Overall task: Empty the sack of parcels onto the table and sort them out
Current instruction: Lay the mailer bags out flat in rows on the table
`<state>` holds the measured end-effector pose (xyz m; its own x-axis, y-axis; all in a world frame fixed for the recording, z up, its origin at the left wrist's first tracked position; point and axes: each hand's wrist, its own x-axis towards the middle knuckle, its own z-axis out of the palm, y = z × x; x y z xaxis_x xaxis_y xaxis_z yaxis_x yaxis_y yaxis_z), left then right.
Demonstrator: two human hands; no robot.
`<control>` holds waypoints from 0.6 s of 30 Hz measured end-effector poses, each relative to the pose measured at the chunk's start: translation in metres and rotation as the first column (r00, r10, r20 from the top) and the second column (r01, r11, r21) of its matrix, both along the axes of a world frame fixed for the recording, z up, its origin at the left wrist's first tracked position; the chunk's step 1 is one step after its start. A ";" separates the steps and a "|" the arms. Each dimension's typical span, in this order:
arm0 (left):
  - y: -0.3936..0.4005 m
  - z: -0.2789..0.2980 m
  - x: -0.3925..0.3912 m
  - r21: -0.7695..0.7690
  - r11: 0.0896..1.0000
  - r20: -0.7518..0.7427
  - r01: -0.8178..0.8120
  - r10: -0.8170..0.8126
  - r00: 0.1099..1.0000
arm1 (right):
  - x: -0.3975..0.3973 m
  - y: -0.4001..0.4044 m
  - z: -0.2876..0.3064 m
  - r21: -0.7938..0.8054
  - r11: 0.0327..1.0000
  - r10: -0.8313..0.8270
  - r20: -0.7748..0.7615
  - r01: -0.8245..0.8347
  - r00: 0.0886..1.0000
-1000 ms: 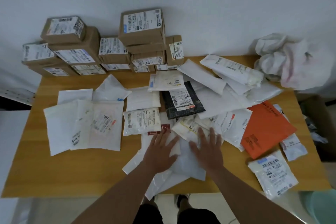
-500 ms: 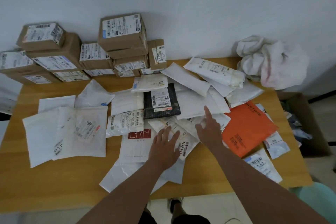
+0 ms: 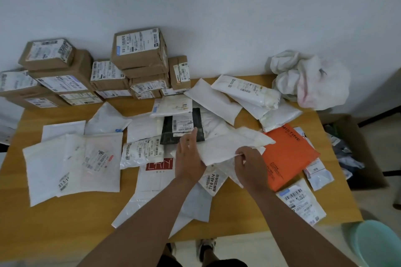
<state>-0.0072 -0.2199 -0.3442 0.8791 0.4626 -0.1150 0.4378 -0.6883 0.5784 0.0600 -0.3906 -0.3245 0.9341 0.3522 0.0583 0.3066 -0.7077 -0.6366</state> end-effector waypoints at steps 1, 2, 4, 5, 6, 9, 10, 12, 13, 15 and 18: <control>0.001 -0.002 0.003 0.016 0.999 0.032 0.029 -0.029 0.999 | 0.001 -0.004 0.003 0.042 0.998 0.036 0.038 -0.038 0.999; 0.003 -0.003 0.005 0.017 0.997 0.076 0.071 -0.072 0.994 | 0.002 -0.006 0.008 0.082 0.995 0.058 0.065 -0.063 0.996; 0.003 0.006 0.005 -0.146 0.985 0.130 0.095 -0.076 0.989 | 0.010 -0.004 0.019 0.152 0.987 0.041 0.072 -0.051 0.997; 0.004 0.014 0.004 -0.290 0.956 0.130 0.040 -0.002 0.991 | 0.014 -0.001 0.023 0.182 0.983 0.007 0.054 -0.016 0.999; 0.007 0.021 0.004 -0.442 0.894 0.109 -0.065 0.126 0.986 | 0.018 0.003 0.026 0.206 0.978 -0.031 0.031 0.024 0.999; 0.025 0.035 -0.004 -0.785 0.516 -0.007 -0.342 0.545 0.839 | 0.025 0.010 0.014 0.052 0.993 -0.105 -0.078 0.109 0.991; 0.033 0.035 -0.009 -0.822 0.406 -0.063 -0.399 0.633 0.772 | 0.024 0.011 0.005 -0.095 0.990 -0.116 -0.138 0.103 0.984; 0.049 0.030 -0.024 -0.808 0.277 -0.147 -0.521 0.760 0.633 | 0.014 0.011 -0.018 -0.334 0.940 -0.193 -0.334 0.075 0.923; 0.055 0.025 -0.032 -0.780 0.246 -0.179 -0.576 0.794 0.581 | 0.008 0.010 -0.028 -0.366 0.927 -0.249 -0.437 0.082 0.864; 0.065 0.013 -0.046 -0.726 0.222 -0.240 -0.651 0.805 0.542 | -0.004 0.012 -0.042 -0.333 0.939 -0.268 -0.551 0.086 0.790; 0.071 -0.003 -0.062 -0.545 0.326 -0.416 -0.772 0.694 0.587 | -0.017 0.018 -0.049 -0.295 0.955 -0.177 -0.510 0.023 0.842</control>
<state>-0.0692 -0.1494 -0.3473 0.1867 0.6874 -0.7019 0.6483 0.4506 0.6137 0.0431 -0.3725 -0.3737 0.8258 0.1848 -0.5328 -0.1012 -0.8809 -0.4623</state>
